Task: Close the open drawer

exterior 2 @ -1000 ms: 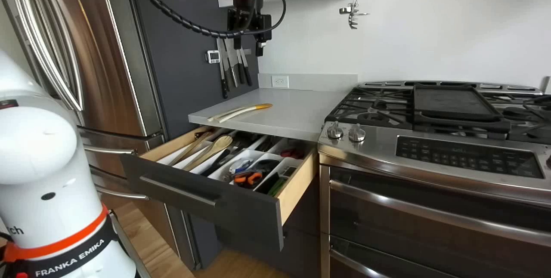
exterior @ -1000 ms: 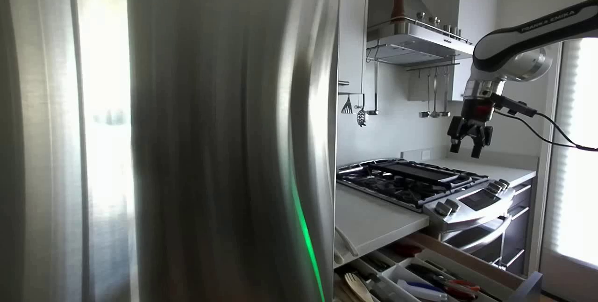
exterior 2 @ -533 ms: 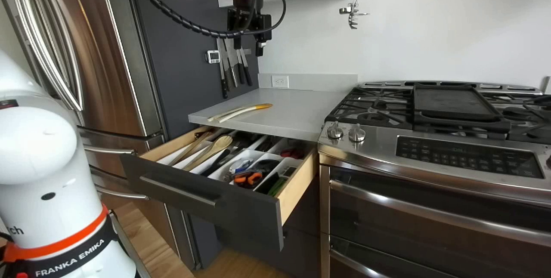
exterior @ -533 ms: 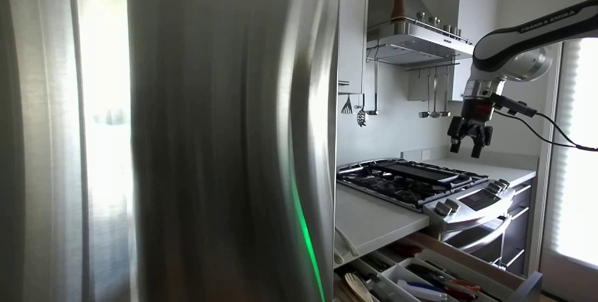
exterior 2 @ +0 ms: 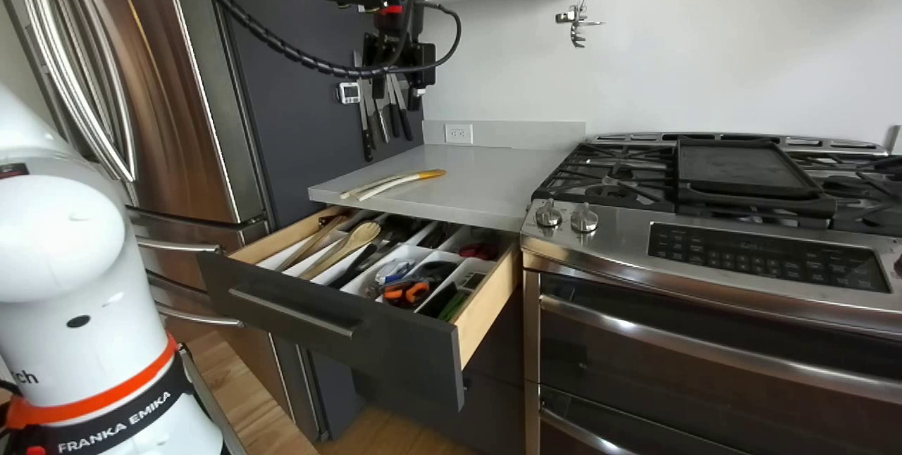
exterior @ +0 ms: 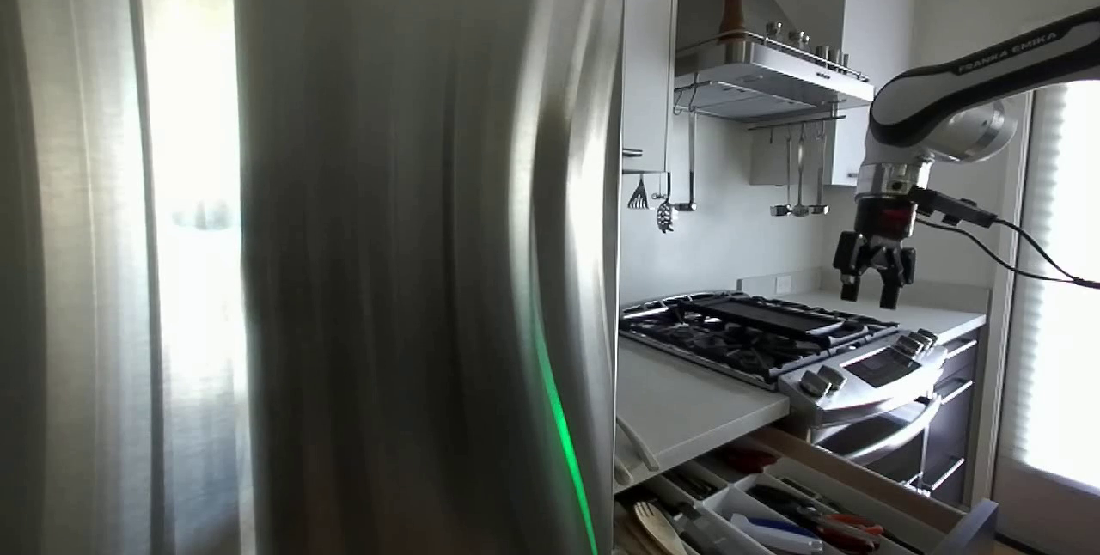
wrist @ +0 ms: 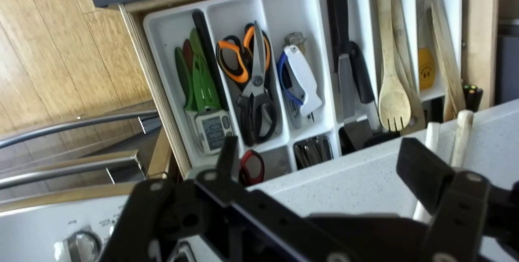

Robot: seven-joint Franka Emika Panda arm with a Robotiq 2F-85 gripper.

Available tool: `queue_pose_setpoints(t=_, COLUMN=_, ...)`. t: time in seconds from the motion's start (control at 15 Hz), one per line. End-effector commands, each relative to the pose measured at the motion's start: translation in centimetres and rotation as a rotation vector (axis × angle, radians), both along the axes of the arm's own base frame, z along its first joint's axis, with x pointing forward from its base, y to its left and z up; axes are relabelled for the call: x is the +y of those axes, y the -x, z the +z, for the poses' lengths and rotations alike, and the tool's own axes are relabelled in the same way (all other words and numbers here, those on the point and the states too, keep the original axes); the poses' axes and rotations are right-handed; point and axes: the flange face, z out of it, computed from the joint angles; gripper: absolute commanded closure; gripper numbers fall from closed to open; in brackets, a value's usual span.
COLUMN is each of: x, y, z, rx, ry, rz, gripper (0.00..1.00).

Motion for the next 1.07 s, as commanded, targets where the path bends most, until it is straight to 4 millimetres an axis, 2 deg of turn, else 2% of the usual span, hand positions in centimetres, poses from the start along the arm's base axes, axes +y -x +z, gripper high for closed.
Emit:
queue_pose_setpoints(t=0.0, x=-1.2, y=4.2, z=-4.4, rx=0.064, ry=0.035, rz=0.021, gripper=0.00)
queue_pose_setpoints(t=0.33, x=-5.6, y=7.7, z=-11.4, rx=0.084, ry=0.058, rz=0.023, gripper=0.00)
queue_pose_setpoints(t=0.53, x=-8.2, y=8.8, z=-15.4, rx=0.072, ry=0.080, rz=0.053, gripper=0.00)
queue_pose_setpoints(t=0.8, x=-9.7, y=9.7, z=-20.1, rx=0.067, ry=0.064, rz=0.106, gripper=0.00)
queue_pose_setpoints(t=1.0, x=-10.8, y=10.4, z=-22.5, rx=0.082, ry=0.058, rz=0.120, gripper=0.00)
